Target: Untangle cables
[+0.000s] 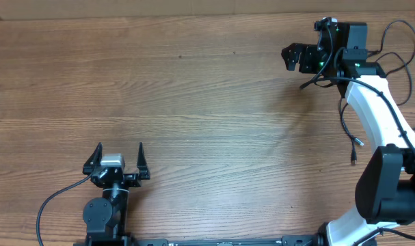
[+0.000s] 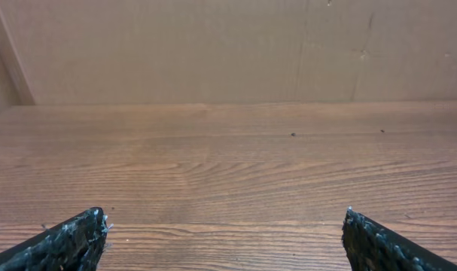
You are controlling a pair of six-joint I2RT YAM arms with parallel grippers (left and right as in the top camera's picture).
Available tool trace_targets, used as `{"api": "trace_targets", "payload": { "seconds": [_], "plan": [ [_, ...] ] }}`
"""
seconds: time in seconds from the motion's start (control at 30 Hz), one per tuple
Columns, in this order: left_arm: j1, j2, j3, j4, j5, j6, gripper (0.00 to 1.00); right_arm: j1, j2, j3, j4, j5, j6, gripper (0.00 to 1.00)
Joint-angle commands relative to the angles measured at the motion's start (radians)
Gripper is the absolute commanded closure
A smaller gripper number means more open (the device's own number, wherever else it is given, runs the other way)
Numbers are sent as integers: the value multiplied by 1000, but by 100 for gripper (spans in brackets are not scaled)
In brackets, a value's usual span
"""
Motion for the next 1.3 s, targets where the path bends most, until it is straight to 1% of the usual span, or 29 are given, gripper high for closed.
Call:
{"api": "trace_targets", "payload": {
  "seconds": [0.0, 0.87, 1.27],
  "plan": [
    [6, -11, -4, -1, -19, 19, 1, 2, -3, 23, 5, -2, 2, 0],
    [6, -11, -4, -1, -19, 19, 0, 0, -12, 23, -3, 2, 2, 0],
    [6, -11, -4, -1, -19, 19, 0, 2, -163, 23, -3, 2, 2, 0]
  ]
}}
